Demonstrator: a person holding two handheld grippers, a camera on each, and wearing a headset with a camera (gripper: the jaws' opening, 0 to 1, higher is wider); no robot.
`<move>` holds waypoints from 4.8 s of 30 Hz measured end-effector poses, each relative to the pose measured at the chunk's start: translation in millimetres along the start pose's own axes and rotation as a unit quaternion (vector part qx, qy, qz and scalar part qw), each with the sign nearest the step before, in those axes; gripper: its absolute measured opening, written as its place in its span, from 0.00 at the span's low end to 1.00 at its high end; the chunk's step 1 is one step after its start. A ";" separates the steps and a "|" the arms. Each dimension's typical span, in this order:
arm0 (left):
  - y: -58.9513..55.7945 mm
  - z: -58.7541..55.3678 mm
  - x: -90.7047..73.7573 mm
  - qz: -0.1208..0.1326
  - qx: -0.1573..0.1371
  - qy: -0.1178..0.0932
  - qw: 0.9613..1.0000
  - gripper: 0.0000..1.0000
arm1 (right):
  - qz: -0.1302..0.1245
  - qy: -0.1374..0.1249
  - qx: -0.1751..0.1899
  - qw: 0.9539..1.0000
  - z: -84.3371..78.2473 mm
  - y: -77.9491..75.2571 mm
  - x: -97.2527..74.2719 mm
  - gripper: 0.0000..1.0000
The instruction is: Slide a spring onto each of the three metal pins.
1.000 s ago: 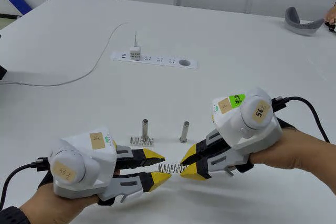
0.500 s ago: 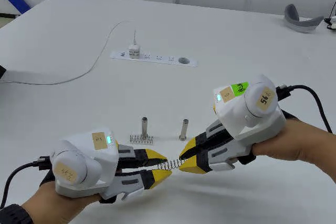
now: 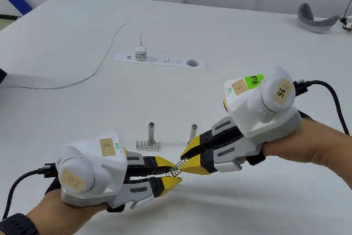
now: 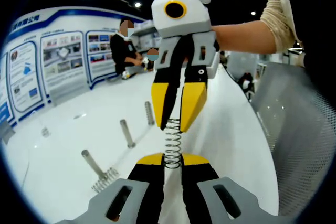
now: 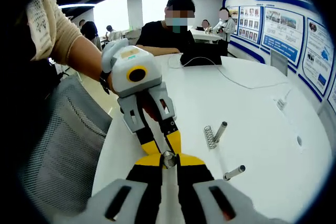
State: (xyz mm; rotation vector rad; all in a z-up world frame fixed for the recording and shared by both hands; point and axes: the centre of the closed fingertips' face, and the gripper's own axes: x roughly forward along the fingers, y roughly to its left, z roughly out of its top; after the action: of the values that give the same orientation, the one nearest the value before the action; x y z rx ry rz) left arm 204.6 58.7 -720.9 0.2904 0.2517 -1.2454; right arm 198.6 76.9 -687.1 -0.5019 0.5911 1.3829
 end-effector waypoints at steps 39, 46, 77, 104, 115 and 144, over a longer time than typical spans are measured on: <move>4.7 3.4 2.2 0.011 -0.025 -0.009 1.000 0.15 | -0.029 -0.039 0.004 0.999 10.3 -2.2 10.8 0.12; 8.0 3.4 0.1 0.018 -0.032 -0.008 0.999 0.23 | -0.038 -0.041 0.008 0.998 10.5 -6.6 7.6 0.12; 56.3 -23.4 -44.6 0.112 -0.098 0.004 0.989 0.57 | -0.148 -0.077 0.036 0.985 14.8 -66.5 -45.2 0.12; 61.9 -27.0 -47.1 0.121 -0.108 0.005 0.987 0.60 | -0.213 -0.066 0.081 0.971 -9.8 -107.0 -28.4 0.12; 63.1 -25.5 -46.7 0.121 -0.108 0.003 0.987 0.60 | -0.218 -0.062 0.093 0.970 -25.1 -111.0 -17.2 0.12; 63.8 -25.1 -46.1 0.122 -0.110 0.003 0.986 0.60 | -0.213 -0.028 0.110 0.970 -52.5 -106.3 3.3 0.15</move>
State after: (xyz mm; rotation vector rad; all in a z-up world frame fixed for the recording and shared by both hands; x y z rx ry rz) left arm 250.8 127.2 -723.5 0.1296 0.3443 -0.9654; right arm 299.5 32.0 -730.4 -0.3815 0.5439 0.9082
